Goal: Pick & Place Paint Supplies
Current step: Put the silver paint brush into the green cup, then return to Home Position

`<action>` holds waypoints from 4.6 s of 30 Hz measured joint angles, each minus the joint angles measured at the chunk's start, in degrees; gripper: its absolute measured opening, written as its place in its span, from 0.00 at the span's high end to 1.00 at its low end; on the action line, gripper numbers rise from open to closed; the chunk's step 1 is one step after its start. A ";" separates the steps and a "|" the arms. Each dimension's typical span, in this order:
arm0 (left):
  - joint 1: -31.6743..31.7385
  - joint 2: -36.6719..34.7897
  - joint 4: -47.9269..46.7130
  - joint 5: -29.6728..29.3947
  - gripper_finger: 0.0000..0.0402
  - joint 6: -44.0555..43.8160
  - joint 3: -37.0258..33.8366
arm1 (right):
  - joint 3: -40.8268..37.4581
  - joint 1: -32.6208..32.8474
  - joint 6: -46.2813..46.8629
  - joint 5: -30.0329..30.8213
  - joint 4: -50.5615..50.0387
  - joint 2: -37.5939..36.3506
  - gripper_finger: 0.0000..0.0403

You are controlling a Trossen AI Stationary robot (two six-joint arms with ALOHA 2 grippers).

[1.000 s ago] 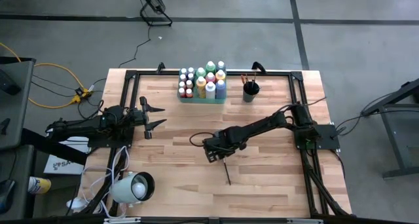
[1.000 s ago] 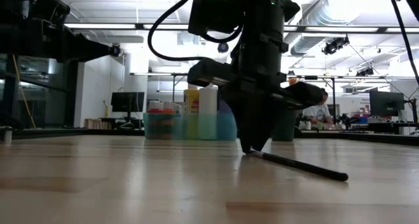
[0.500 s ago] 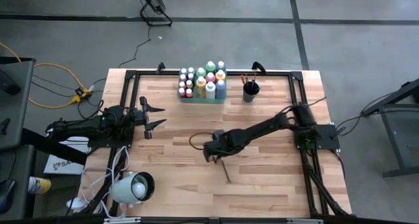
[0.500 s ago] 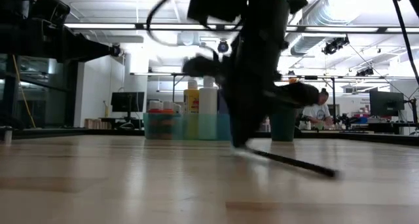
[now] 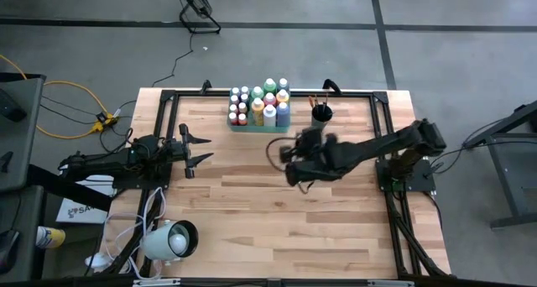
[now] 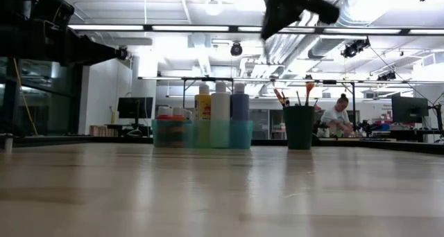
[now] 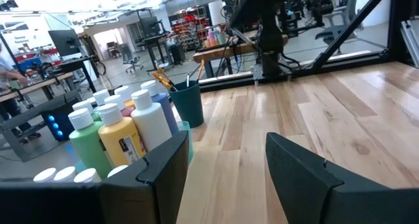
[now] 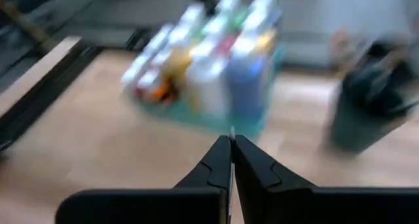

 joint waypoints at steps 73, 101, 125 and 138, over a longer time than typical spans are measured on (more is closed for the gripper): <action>-0.01 0.00 -0.02 -0.07 0.51 0.00 0.01 | -59.75 -32.96 -67.52 -5.96 91.25 -28.33 0.93; 0.01 0.00 -0.02 -0.05 0.51 0.00 0.02 | -59.71 -27.20 -46.85 -60.50 72.71 -50.91 0.52; 0.00 -0.02 -0.01 -0.07 0.51 0.01 0.01 | -84.41 -16.89 -53.88 -55.69 83.98 -78.85 0.52; 0.00 -0.02 0.00 -0.07 0.51 0.01 0.01 | -84.44 -16.98 -57.57 -48.71 57.27 -93.74 0.52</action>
